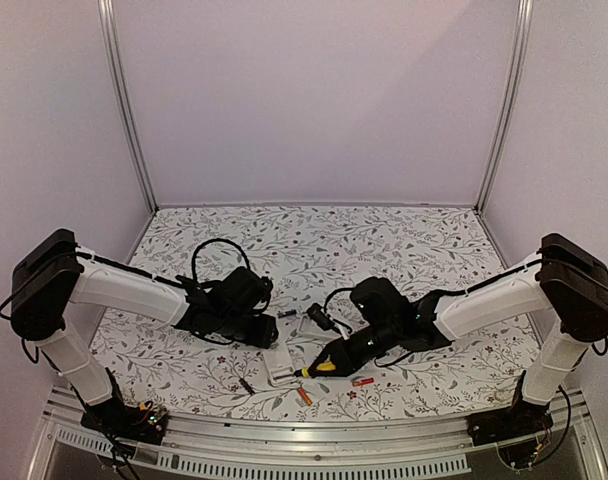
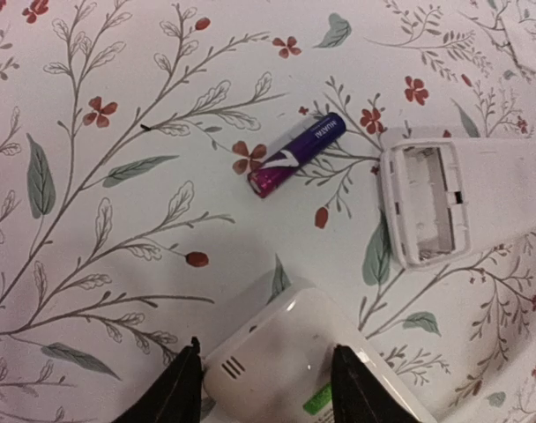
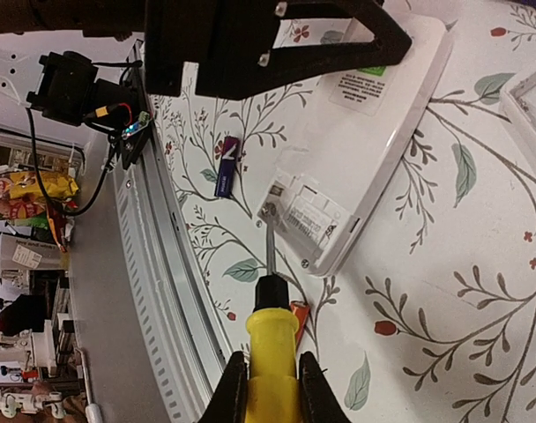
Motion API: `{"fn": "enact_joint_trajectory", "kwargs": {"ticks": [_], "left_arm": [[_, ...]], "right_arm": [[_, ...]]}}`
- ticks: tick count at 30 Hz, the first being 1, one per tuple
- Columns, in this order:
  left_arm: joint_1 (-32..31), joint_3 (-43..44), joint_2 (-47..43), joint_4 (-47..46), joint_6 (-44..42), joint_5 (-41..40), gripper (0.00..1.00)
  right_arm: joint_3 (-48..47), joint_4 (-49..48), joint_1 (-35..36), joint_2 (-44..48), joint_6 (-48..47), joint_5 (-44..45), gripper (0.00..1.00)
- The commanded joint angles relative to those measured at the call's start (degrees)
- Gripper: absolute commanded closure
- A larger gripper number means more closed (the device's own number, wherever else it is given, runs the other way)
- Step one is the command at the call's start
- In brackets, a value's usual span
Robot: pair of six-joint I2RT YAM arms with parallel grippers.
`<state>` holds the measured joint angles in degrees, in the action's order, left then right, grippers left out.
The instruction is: Unload the batteries from the remote control
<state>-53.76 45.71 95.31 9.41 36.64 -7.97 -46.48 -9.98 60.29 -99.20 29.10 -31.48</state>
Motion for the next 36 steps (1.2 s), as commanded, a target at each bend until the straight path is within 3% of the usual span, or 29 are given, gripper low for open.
{"fn": "enact_joint_trajectory", "kwargs": {"ticks": [1, 5, 12, 16, 24, 29, 36], "left_arm": [[-1.2, -0.7, 2.7, 7.7, -0.7, 0.0, 0.51], [-1.1, 0.3, 1.3, 8.0, -1.0, -0.9, 0.45], [-0.3, 5.4, -3.9, 9.2, -3.1, -2.1, 0.21], [1.3, 6.8, -9.7, 8.7, -5.6, -1.6, 0.15], [11.5, 0.5, -19.8, 2.9, -5.8, 7.5, 0.13], [13.8, -2.2, -21.9, 2.7, -5.2, 8.8, 0.13], [15.0, -4.3, -22.6, 1.3, -4.2, 9.6, 0.12]], "right_arm": [[-0.1, -3.3, 0.1, 0.1, 0.0, -1.8, 1.0], [1.0, -3.7, 0.0, 4.0, 0.1, 2.3, 1.0], [6.2, -3.7, -3.0, 14.3, 1.1, 12.1, 1.0], [10.1, -3.6, -5.5, 17.6, 2.2, 13.2, 1.0], [13.5, -6.6, -5.8, 14.5, 4.2, 12.0, 1.0], [13.2, -7.3, -5.8, 11.8, 4.5, 11.2, 1.0], [12.6, -6.8, -5.8, 9.9, 4.3, 11.2, 0.79]]}}
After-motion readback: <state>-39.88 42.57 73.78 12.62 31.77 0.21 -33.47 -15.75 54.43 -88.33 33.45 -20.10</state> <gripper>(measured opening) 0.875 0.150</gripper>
